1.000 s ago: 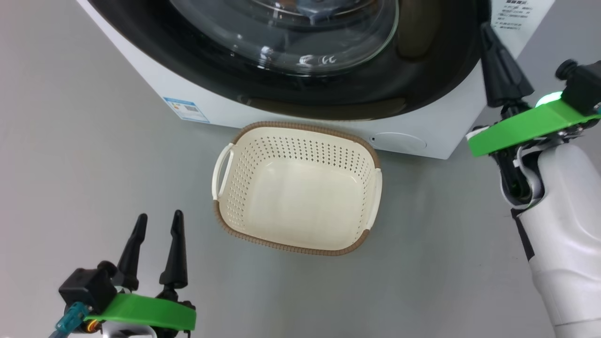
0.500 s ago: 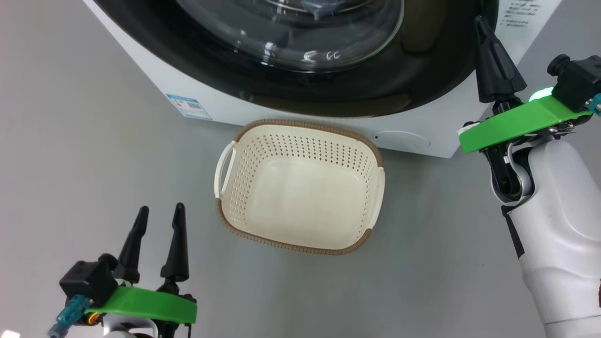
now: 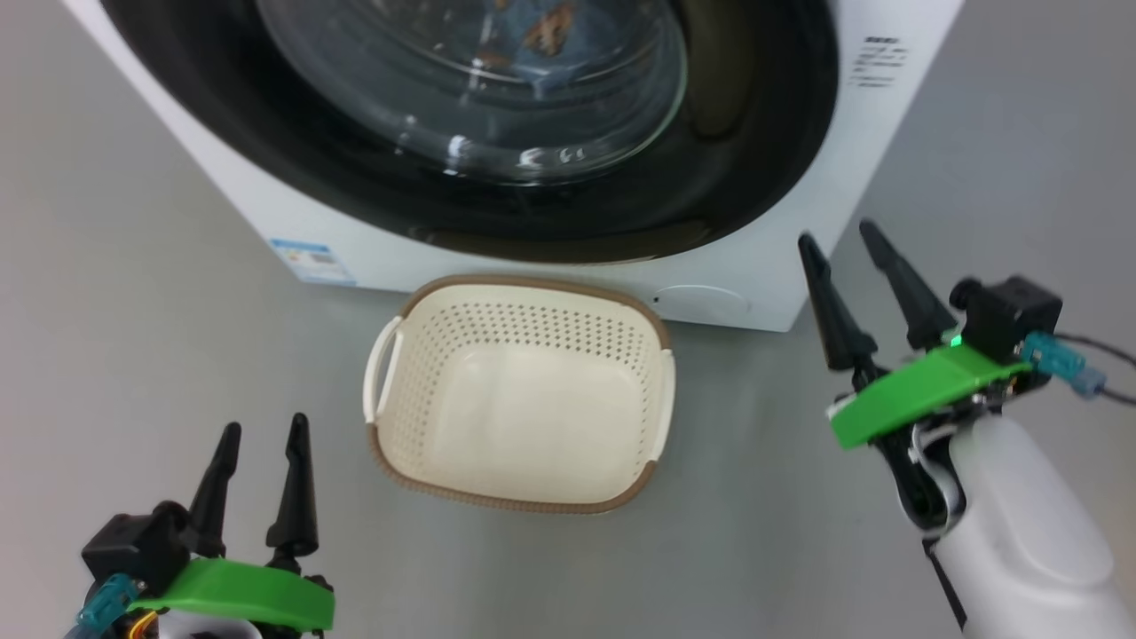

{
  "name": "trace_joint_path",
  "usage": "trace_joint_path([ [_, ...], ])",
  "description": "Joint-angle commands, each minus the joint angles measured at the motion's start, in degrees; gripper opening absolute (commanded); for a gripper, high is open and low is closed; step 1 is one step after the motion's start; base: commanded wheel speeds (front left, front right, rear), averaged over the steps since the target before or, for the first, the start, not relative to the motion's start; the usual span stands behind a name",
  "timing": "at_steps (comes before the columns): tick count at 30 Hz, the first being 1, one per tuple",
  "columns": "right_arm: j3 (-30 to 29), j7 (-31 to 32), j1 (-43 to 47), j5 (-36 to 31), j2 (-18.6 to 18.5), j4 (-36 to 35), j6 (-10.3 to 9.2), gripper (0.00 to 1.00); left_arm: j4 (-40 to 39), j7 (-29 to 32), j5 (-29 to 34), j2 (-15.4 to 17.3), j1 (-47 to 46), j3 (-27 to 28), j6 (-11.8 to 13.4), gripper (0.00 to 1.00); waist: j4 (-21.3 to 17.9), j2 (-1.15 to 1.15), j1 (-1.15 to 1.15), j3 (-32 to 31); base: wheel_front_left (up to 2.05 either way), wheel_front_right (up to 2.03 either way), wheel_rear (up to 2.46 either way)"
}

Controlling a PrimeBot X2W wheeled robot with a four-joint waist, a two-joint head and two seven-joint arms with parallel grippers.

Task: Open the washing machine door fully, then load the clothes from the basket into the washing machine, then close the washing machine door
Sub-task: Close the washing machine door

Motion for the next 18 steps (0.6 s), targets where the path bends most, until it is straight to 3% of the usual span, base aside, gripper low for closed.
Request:
trace_joint_path([
  [1, 1.13, 0.16, 1.9, 0.08, 0.63, -1.09, 0.08, 1.0, -0.65, -0.37, -0.1, 1.78, 0.25, 2.24, -0.15, 1.0, -2.22, 0.0, 0.0, -1.88, 0.0, 0.0, 0.0],
  [18, -2.24, 0.16, 13.98, -0.59, -0.95, -1.59, 0.08, 1.0, 0.47, -0.37, 0.76, 4.31, 2.93, 3.79, -0.15, 1.0, -10.52, 0.0, 0.0, -6.73, 0.0, 0.0, 0.0],
])
